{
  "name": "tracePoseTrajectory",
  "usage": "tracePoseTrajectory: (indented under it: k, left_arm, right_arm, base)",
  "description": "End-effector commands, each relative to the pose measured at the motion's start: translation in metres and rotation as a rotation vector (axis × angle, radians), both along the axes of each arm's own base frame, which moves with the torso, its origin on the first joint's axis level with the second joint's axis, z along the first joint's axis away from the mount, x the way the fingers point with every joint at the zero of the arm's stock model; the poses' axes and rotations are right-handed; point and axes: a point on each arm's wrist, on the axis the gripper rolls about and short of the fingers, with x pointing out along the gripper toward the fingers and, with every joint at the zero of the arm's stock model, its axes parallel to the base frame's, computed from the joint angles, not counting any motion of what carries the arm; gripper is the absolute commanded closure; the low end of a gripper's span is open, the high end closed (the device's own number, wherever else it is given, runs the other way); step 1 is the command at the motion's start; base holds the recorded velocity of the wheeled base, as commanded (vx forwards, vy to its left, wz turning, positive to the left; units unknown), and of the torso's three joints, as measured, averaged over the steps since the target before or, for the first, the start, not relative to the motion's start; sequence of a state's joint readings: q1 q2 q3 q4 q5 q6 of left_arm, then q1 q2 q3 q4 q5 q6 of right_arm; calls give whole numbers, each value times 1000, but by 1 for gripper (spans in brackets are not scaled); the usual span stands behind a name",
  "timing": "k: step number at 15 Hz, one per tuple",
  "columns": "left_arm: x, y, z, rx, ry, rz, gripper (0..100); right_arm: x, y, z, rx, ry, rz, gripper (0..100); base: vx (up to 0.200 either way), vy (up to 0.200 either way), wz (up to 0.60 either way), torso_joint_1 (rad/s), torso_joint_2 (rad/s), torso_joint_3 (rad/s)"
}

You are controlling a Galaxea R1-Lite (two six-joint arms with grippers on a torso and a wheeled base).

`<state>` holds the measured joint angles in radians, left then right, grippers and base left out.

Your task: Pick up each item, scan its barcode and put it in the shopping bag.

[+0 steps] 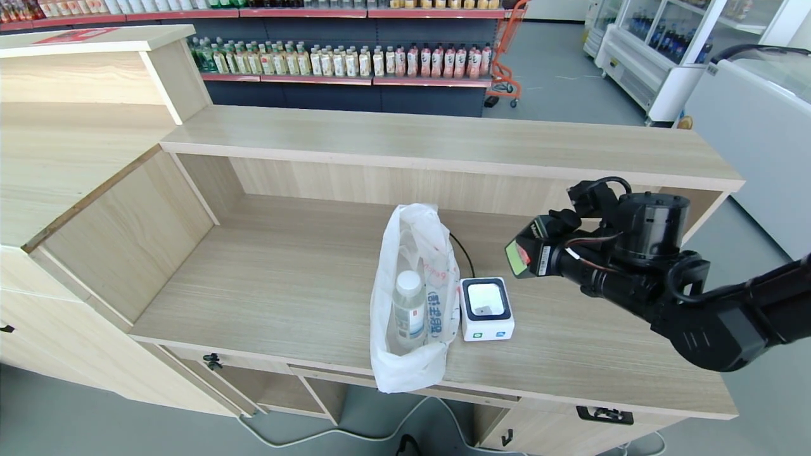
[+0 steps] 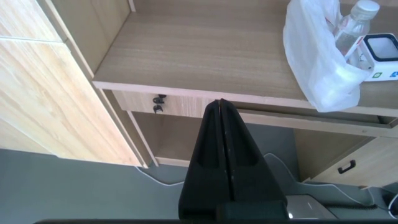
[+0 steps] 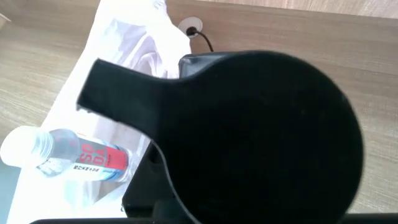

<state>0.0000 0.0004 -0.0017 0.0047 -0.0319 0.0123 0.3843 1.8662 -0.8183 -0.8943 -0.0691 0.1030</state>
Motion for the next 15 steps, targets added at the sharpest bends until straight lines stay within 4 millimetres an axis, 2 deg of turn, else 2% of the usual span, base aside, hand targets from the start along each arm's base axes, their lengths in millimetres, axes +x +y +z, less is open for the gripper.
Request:
tracePoseTrajectory:
  k: [1,4,6,7,11,15]
  left_arm:
    - [0,0,0,0,1,0,100]
    - [0,0,0,1,0,0,100]
    - [0,0,0,1,0,0,100]
    - [0,0,0,1,0,0,100]
    - [0,0,0,0,-2,1,100]
    - [0,0,0,0,1,0,100]
  right_arm:
    - [-13,-5,9,7,-19,-1,100]
    - [-14,-2,8,6,-16,7,100]
    - [-10,1,5,-1,-10,12,100]
    - [-6,4,4,-1,-12,14,100]
    - [16,12,4,-43,-45,20,100]
    - [38,27,-30,-86,-9,47,100]
  base:
    - [0,0,0,0,0,0]
    - [0,0,0,0,0,0]
    - [0,200,0,10,0,2]
    - [0,200,0,-17,-7,7]
    - [0,0,0,0,0,0]
    - [0,0,0,0,0,0]
